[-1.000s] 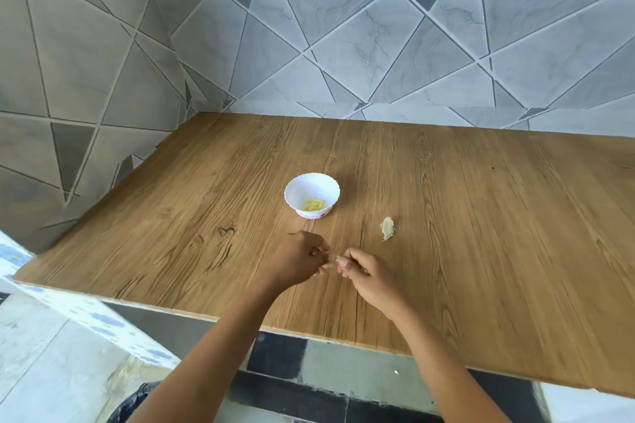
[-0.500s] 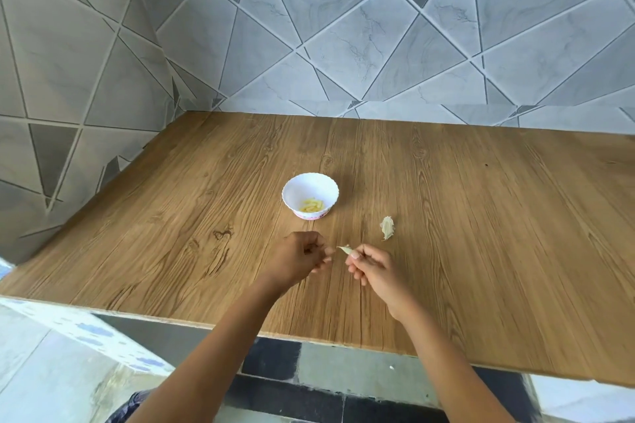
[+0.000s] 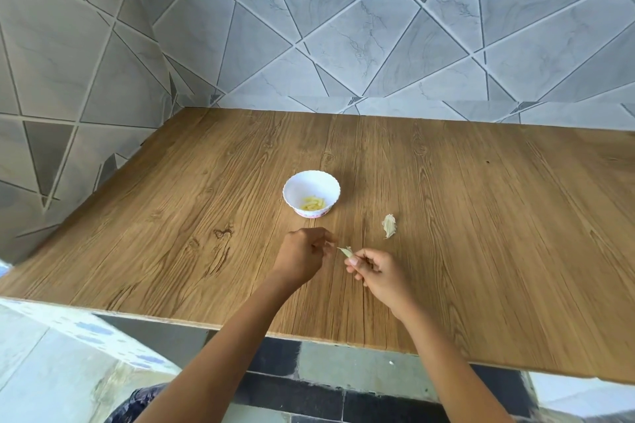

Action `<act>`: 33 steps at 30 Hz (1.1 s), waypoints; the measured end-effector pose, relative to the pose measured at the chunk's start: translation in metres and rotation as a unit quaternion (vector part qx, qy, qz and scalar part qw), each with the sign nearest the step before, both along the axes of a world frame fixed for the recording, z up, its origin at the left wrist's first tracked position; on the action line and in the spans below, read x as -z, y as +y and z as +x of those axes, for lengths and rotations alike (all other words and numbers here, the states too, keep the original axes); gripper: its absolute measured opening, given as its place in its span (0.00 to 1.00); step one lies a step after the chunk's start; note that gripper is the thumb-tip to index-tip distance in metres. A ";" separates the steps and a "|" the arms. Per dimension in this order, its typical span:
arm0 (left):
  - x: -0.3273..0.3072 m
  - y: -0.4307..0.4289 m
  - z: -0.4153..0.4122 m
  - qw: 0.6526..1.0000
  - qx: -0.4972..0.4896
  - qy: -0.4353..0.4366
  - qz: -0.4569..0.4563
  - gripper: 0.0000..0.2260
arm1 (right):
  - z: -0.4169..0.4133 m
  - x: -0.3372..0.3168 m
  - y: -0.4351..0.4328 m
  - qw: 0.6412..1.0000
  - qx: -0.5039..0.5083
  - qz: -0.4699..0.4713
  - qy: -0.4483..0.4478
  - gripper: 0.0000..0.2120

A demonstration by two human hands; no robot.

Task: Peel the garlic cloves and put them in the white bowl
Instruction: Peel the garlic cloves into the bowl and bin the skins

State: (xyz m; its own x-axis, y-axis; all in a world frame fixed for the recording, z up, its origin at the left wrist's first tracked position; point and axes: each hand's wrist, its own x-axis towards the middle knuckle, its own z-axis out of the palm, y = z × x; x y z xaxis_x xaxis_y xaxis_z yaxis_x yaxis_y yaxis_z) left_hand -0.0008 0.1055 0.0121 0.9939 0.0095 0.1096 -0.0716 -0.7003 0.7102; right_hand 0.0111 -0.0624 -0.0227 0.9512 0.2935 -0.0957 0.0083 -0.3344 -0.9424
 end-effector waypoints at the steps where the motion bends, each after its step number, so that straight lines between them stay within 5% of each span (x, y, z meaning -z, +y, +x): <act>1: -0.002 0.000 0.001 1.000 0.013 0.007 0.022 0.17 | 0.000 0.000 0.001 1.000 0.000 -0.002 0.002 0.06; 11: 0.000 -0.001 0.001 0.996 -0.038 0.025 0.083 0.07 | -0.002 -0.001 0.001 0.999 0.034 0.004 0.017 0.07; 19: -0.011 -0.004 0.004 0.992 0.053 0.099 -0.051 0.04 | -0.001 -0.003 -0.004 0.990 -0.042 -0.095 -0.093 0.12; 26: -0.009 -0.009 -0.003 0.961 -0.003 0.201 -0.192 0.07 | -0.010 0.013 0.007 0.913 0.008 -0.195 -0.358 0.12; 30: -0.003 -0.009 -0.009 0.929 -0.021 0.243 -0.279 0.08 | -0.013 0.017 0.009 0.879 0.016 -0.228 -0.418 0.13; 33: 0.002 -0.009 -0.011 0.920 -0.034 0.244 -0.306 0.08 | -0.007 0.019 0.009 0.900 0.020 -0.198 -0.389 0.11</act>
